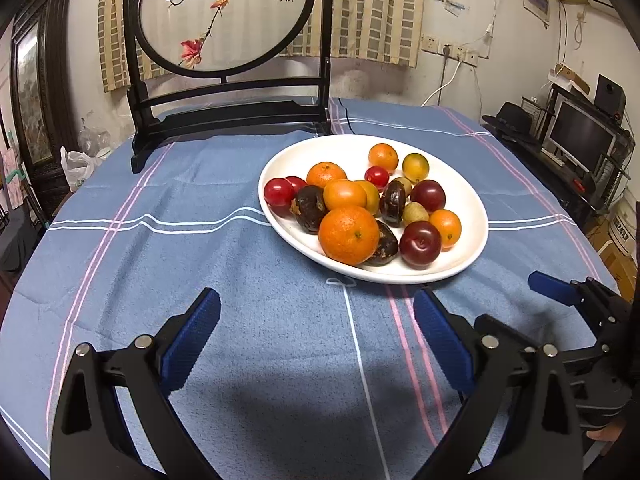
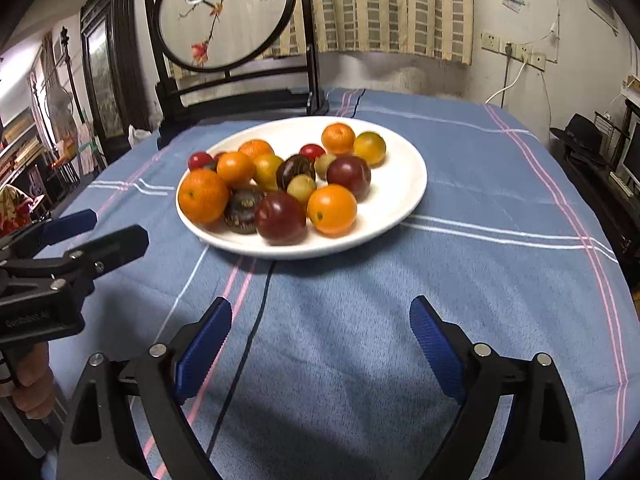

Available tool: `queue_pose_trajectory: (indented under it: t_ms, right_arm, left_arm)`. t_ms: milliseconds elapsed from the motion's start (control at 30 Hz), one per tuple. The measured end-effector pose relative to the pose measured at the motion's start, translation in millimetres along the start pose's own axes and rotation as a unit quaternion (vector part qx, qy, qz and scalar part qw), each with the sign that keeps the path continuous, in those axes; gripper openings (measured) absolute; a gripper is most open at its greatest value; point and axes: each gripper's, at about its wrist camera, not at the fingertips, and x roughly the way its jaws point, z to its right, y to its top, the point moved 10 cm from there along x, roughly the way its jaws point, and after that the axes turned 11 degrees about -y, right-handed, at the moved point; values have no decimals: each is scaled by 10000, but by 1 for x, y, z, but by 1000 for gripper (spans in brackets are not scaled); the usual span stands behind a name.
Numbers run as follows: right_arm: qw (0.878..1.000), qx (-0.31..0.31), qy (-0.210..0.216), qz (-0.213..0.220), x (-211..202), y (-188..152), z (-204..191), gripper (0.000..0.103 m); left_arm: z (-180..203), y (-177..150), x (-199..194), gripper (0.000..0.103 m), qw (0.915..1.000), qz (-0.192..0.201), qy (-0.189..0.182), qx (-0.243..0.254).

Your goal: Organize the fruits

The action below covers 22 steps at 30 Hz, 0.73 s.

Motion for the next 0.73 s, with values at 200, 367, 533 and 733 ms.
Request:
queue_pose_trajectory:
  t_ms: [200, 367, 533, 733]
  right_arm:
    - [9999, -40, -42, -114, 3, -5, -1, 91]
    - [9997, -62, -70, -239, 9, -9, 0, 91]
    - [9994, -63, -74, -325, 12, -12, 1, 91]
    - [9988, -95, -87, -478, 17, -18, 1, 91]
  left_arm:
    - [-1, -2, 4, 95, 10000, -64, 15, -30]
    - [-2, -4, 7, 95, 9999, -137, 23, -69]
    - [-3, -6, 9, 96, 9998, -188, 16, -78]
    - [-2, -8, 12, 96, 9997, -232, 30, -52]
